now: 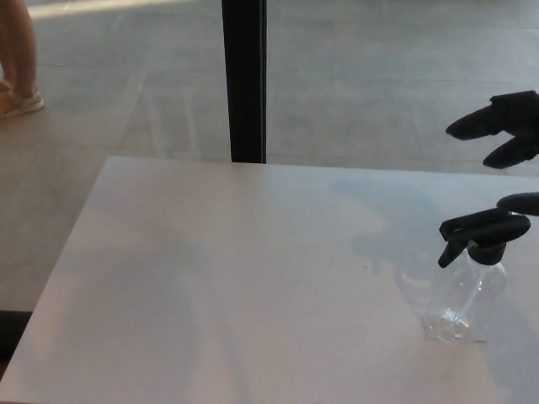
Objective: The robot uses its right hand to grab and lift the lid of the spray bottle kept in the middle of the desk and places the lid on the right side of the bottle
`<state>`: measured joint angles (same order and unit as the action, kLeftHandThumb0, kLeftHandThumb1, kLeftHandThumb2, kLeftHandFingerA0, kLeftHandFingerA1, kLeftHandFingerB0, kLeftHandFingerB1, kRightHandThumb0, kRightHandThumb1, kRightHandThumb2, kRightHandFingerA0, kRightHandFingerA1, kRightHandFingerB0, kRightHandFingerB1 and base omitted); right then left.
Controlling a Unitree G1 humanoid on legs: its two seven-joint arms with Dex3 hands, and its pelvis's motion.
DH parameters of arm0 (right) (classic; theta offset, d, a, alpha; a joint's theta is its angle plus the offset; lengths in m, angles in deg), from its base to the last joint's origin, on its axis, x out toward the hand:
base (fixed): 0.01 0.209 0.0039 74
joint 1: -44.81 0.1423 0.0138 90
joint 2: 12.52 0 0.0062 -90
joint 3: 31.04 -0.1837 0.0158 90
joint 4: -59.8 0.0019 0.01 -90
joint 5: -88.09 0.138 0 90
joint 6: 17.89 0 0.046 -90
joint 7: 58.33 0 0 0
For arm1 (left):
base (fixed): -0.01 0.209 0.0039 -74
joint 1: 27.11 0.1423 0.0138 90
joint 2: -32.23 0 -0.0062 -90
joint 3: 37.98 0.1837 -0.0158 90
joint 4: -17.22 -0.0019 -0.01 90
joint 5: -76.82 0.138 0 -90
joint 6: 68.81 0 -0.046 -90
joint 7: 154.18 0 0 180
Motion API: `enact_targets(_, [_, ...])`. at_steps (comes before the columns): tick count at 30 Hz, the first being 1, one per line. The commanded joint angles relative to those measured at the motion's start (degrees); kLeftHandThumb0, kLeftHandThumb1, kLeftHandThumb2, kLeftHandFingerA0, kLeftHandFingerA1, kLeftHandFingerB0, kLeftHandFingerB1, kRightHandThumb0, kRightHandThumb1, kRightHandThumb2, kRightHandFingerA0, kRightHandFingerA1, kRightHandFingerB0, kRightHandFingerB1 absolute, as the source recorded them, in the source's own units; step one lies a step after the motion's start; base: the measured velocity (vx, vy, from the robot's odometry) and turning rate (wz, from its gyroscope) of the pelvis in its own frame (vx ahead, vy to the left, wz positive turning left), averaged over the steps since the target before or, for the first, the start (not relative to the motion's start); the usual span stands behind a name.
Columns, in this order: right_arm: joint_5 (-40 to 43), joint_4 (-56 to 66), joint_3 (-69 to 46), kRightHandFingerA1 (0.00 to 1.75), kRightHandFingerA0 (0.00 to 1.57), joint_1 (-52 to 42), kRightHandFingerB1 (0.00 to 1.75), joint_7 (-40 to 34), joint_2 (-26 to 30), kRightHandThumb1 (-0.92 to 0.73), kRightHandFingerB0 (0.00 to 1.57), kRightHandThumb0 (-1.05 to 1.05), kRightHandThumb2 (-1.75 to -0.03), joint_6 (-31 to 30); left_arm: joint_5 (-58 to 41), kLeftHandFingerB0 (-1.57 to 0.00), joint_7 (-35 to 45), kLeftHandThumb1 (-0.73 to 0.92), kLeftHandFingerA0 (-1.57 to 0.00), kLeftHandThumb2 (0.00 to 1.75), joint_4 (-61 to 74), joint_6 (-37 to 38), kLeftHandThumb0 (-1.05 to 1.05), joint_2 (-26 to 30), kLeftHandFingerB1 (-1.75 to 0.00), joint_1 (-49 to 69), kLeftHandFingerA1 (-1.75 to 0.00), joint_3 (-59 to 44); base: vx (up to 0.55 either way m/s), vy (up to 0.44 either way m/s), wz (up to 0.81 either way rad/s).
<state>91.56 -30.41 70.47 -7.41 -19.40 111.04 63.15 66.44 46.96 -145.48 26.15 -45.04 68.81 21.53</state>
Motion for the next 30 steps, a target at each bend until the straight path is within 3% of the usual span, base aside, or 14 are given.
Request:
enact_targets(1, [-4.29, 1.25, 2.98, 0.49, 0.32, 1.5, 0.3, 6.29, 1.44, -0.66, 0.29, -0.77, -0.61, -3.21, -1.07, -0.37, 0.37, 0.9, -0.54, 0.67, -0.63, 1.58, -0.91, 1.7, -0.39, 0.24, -0.49, -0.09, 0.0, 0.0, 0.0])
enact_targets(2, [-5.13, 1.24, 3.83, 0.57, 0.34, 1.45, 0.3, 6.29, 0.94, -0.66, 0.3, -0.79, -0.6, -3.09, -1.24, -0.33, 0.28, 0.76, -0.5, 1.13, -0.6, 1.36, -0.96, 1.65, -0.51, 0.29, -0.59, -0.21, 0.0, 0.0, 0.0])
enact_targets(4, [-5.73, 0.92, 4.49, 0.51, 0.31, 1.37, 0.3, 6.47, 0.3, -0.65, 0.31, -0.79, -0.61, -3.39, -1.48, -0.31, 0.61, 0.75, -0.49, 1.13, -0.64, 1.27, -0.94, 1.65, -0.51, 0.34, -0.59, -0.31, 0.0, 0.0, 0.0])
enact_targets(5, [-6.1, 1.03, 4.71, 0.5, 0.3, 1.42, 0.3, 6.66, 0.28, -0.66, 0.3, -0.79, -0.61, -3.82, -1.46, -0.37, 0.56, 0.9, -0.55, 0.68, -0.58, 1.34, -0.91, 1.66, -0.39, 0.39, -0.51, -0.21, 0.0, 0.0, 0.0])
enact_targets(10, [-9.73, 1.02, 7.63, 0.68, 0.34, 1.62, 0.3, 8.07, 0.06, -0.67, 0.29, -0.78, -0.61, -3.98, -1.38, -0.38, 0.31, 0.9, -0.57, 0.67, -0.61, 1.7, -0.92, 1.78, -0.39, 0.36, -0.5, 0.19, 0.0, 0.0, 0.0])
enact_targets(11, [-10.54, 1.07, 8.04, 0.66, 0.34, 1.49, 0.3, 8.23, 0.17, -0.67, 0.29, -0.78, -0.61, -3.21, -1.2, -0.29, 0.51, 0.71, -0.5, 1.14, -0.5, 2.04, -0.9, 1.86, -0.5, 0.54, -0.6, 0.47, 0.0, 0.0, 0.0])
enact_targets(12, [-10.9, 1.32, 8.26, 0.54, 0.27, 1.2, 0.3, 8.28, 0.18, -0.66, 0.29, -0.74, -0.61, -3.18, -1.19, -0.38, 0.53, 0.91, -0.56, 0.67, -0.54, 2.03, -0.93, 1.92, -0.39, 0.55, -0.5, 0.54, 0.0, 0.0, 0.0])
enact_targets(14, [-12.18, 2.02, 8.95, 0.48, 0.23, 0.91, 0.3, 8.66, 0.14, -0.67, 0.29, -0.76, -0.6, -4.42, -1.28, -0.38, 0.6, 0.91, -0.55, 0.68, -0.74, 2.06, -0.92, 1.99, -0.39, 0.52, -0.49, 0.68, 0.0, 0.0, 0.0])
enact_targets(15, [-12.87, 2.1, 9.19, 0.45, 0.2, 0.75, 0.3, 8.54, 0.21, -0.67, 0.29, -0.79, -0.61, -4.17, -1.31, -0.34, 0.61, 0.74, -0.51, 1.14, -0.74, 2.08, -0.94, 2.01, -0.51, 0.5, -0.6, 0.75, 0.0, 0.0, 0.0])
enact_targets(16, [-13.28, 2.33, 9.17, 0.45, 0.19, 0.38, 0.3, 8.42, 0.26, -0.66, 0.29, -0.79, -0.61, -4.0, -1.41, -0.38, 0.59, 0.91, -0.56, 0.67, -0.55, 2.05, -0.92, 2.03, -0.4, 0.56, -0.5, 0.83, 0.0, 0.0, 0.0])
enact_targets(18, [-14.4, 3.17, 9.19, 0.51, 0.14, -0.15, 0.43, 8.16, 0.26, -0.51, 0.22, -0.77, -0.88, -4.68, -1.53, -0.37, 0.81, 0.92, -0.55, 0.67, -0.21, 2.16, -0.91, 1.99, -0.4, 0.83, -0.51, 0.96, 0.0, 0.0, 0.0])
enact_targets(19, [-15.21, 3.72, 8.92, 0.58, 0.24, -0.74, 0.31, 7.03, -0.03, -0.63, 0.33, -0.67, -0.6, -4.48, -1.55, -0.28, 0.84, 0.71, -0.49, 1.13, -0.05, 2.19, -0.87, 1.99, -0.5, 0.96, -0.61, 1.02, 0.0, 0.0, 0.0])
enact_targets(21, [-17.42, 4.64, 8.51, 0.56, 0.28, -1.88, 0.31, 4.49, -0.54, -0.65, 0.34, -0.63, -0.59, -3.79, -1.76, -0.38, 0.68, 0.91, -0.57, 0.67, -0.09, 2.05, -0.9, 1.97, -0.4, 1.02, -0.51, 0.92, 0.0, 0.0, 0.0])
enact_targets(30, [-27.64, 4.39, 7.1, 1.31, 0.92, -6.58, 0.39, -11.43, -3.26, -0.74, 0.55, -0.44, -0.63, 6.44, -2.27, -0.39, 0.63, 0.92, -0.55, 0.68, -0.41, 2.01, -0.87, 1.93, -0.38, 1.12, -0.49, 0.5, 0.0, 0.0, 0.0])
